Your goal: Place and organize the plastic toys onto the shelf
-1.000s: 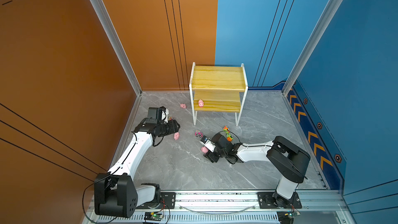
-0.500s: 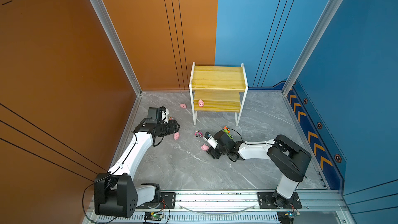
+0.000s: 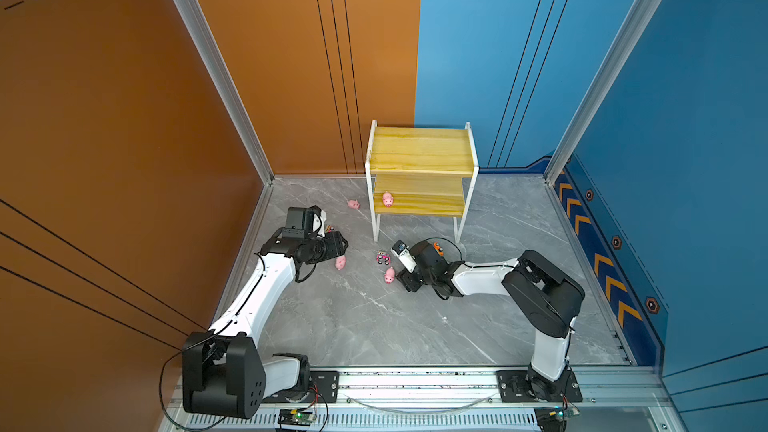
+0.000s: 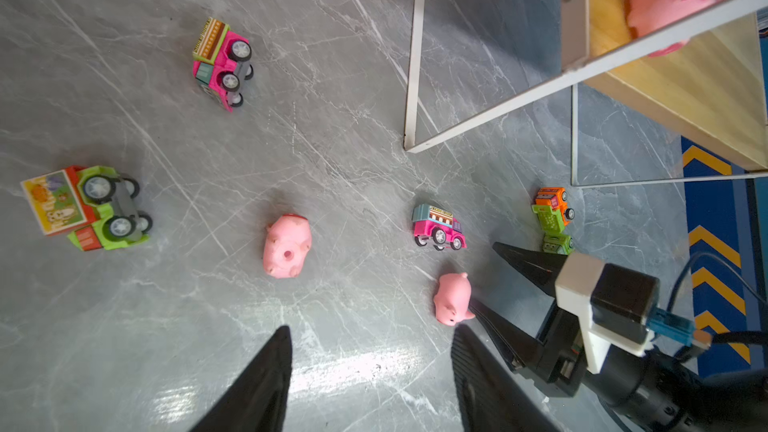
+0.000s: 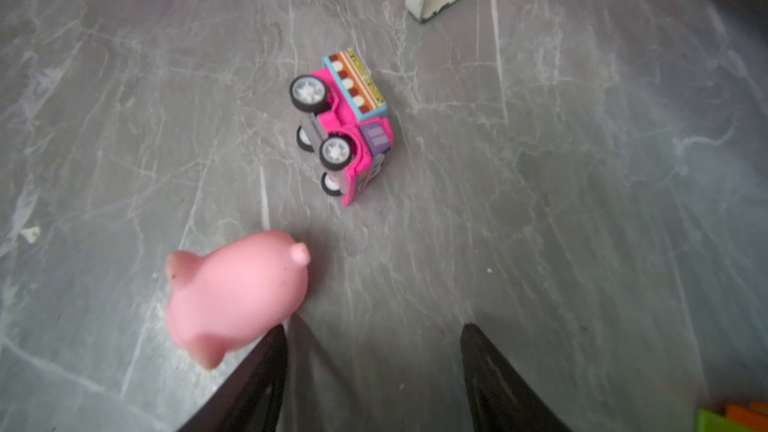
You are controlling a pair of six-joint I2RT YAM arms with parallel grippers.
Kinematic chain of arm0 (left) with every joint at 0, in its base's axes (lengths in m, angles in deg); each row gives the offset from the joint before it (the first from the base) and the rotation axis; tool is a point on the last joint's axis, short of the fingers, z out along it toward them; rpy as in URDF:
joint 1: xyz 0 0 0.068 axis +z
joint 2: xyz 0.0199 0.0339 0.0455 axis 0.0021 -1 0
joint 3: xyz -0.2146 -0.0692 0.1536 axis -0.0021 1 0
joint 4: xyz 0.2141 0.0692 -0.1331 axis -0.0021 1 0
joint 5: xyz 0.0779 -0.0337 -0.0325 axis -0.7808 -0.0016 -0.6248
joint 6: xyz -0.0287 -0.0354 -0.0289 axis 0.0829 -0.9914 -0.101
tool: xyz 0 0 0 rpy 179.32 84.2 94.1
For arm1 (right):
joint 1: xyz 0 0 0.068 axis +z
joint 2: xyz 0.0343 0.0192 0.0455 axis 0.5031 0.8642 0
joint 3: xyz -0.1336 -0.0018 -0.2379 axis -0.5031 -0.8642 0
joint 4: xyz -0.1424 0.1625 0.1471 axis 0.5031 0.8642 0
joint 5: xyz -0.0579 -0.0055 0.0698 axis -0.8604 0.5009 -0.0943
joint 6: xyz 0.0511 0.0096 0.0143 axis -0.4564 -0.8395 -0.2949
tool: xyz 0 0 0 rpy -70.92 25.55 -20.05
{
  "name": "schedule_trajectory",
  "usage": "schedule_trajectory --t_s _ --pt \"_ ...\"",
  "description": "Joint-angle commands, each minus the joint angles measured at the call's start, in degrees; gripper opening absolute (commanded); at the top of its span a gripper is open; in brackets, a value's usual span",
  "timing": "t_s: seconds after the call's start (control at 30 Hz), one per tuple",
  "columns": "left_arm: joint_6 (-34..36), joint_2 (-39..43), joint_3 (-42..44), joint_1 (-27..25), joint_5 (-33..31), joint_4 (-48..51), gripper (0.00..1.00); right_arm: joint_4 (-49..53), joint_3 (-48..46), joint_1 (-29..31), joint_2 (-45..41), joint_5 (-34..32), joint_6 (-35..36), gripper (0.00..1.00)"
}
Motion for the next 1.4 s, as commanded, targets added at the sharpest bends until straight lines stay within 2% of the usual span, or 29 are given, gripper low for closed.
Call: schedule_trajectory --t_s 0.0,0.53,0.87,1.03,1.23,1.37 --pt "0.6 0.0 0.8 -0.3 -0.7 -0.5 0.63 4.4 1.5 -0.5 3.0 -2.4 -0.7 0.67" --pt "0.6 0.4 0.8 -0.3 -0.4 -0.5 0.63 2.3 6.2 0.3 7.0 -1.2 -0.5 0.69" --pt "0.6 0.8 0.8 -0.3 -0.2 -0.5 0.63 0.8 5.9 1.2 6.9 0.9 -0.5 0.69" --pt "0.7 1.1 0.9 -0.3 -0.2 -0.5 0.63 1.2 6.1 1.5 7.1 -0.1 -0.5 0.7" --pt "0.6 1.1 0.9 -0.5 -0.3 -0.5 0.62 0.6 4.0 0.1 3.5 -2.1 -0.2 0.69" --pt "0.6 1.2 0.9 -0.8 -0.1 -0.5 0.63 -2.4 -0.4 -1.0 -2.5 -2.9 -1.2 0.7"
